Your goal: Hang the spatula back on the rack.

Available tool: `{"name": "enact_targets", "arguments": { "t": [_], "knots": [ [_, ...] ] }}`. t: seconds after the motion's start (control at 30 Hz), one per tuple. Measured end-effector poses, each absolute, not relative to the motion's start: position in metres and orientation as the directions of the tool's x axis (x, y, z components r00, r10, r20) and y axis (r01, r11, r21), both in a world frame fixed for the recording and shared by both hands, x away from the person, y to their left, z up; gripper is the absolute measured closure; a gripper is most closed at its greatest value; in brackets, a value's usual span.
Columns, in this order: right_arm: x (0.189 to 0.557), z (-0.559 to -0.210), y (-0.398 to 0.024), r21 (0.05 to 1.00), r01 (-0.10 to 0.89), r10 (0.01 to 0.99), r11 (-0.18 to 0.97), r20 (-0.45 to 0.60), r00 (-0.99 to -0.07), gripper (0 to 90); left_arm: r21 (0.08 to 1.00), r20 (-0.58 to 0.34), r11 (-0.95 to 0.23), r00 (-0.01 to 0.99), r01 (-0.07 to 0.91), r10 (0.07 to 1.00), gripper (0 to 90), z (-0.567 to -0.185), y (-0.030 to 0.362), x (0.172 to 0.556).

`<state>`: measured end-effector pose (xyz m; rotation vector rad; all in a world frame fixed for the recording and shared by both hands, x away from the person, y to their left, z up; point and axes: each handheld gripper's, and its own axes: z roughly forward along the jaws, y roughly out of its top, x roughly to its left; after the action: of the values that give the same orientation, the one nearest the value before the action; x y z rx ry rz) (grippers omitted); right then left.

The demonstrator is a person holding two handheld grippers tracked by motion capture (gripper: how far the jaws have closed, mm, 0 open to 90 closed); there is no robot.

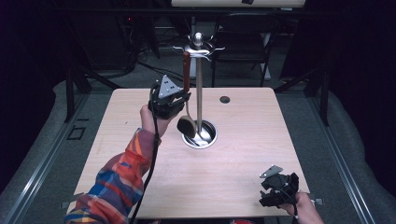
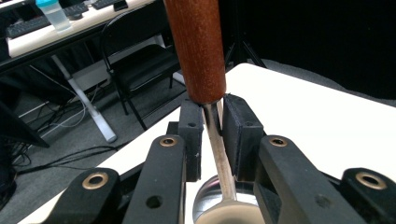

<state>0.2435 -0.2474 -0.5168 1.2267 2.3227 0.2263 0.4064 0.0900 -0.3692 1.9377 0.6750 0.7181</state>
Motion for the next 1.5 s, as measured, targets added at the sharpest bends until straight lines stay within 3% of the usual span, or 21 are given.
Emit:
{"name": "enact_targets", "arguments": {
  "t": [0.1,0.37,0.53,0.67,1.23,1.5],
  "knots": [
    [0.243,-0.517,-0.248,0.369,0.727,0.811,0.579,-0.35,-0.468,14.9,0.889,0.225,-0.433,0.682,0.148,0.696,68.7,-0.367,0.089,0.402],
    [0.243,-0.517,-0.248,0.366,0.726,0.809,0.583,-0.349,-0.474,14.9,0.886,0.165,-0.411,0.683,0.215,0.712,31.8,-0.375,0.1,0.388],
    [0.243,-0.518,-0.247,0.373,0.724,0.811,0.58,-0.347,-0.471,14.9,0.862,0.172,-0.445,0.686,0.242,0.707,21.0,-0.387,0.114,0.375],
    [0.243,-0.517,-0.247,0.37,0.725,0.811,0.58,-0.345,-0.473,14.9,0.842,0.18,-0.469,0.679,0.268,0.711,15.6,-0.398,0.128,0.366],
    [0.244,-0.519,-0.247,0.364,0.728,0.811,0.581,-0.34,-0.476,14.9,0.733,0.106,-0.535,0.706,0.421,0.7,12.1,-0.467,0.159,0.327],
    [0.245,-0.519,-0.246,0.352,0.729,0.805,0.587,-0.343,-0.484,14.9,0.693,-0.005,-0.499,0.696,0.52,0.718,0.4,-0.493,0.169,0.331]
  ]
}}
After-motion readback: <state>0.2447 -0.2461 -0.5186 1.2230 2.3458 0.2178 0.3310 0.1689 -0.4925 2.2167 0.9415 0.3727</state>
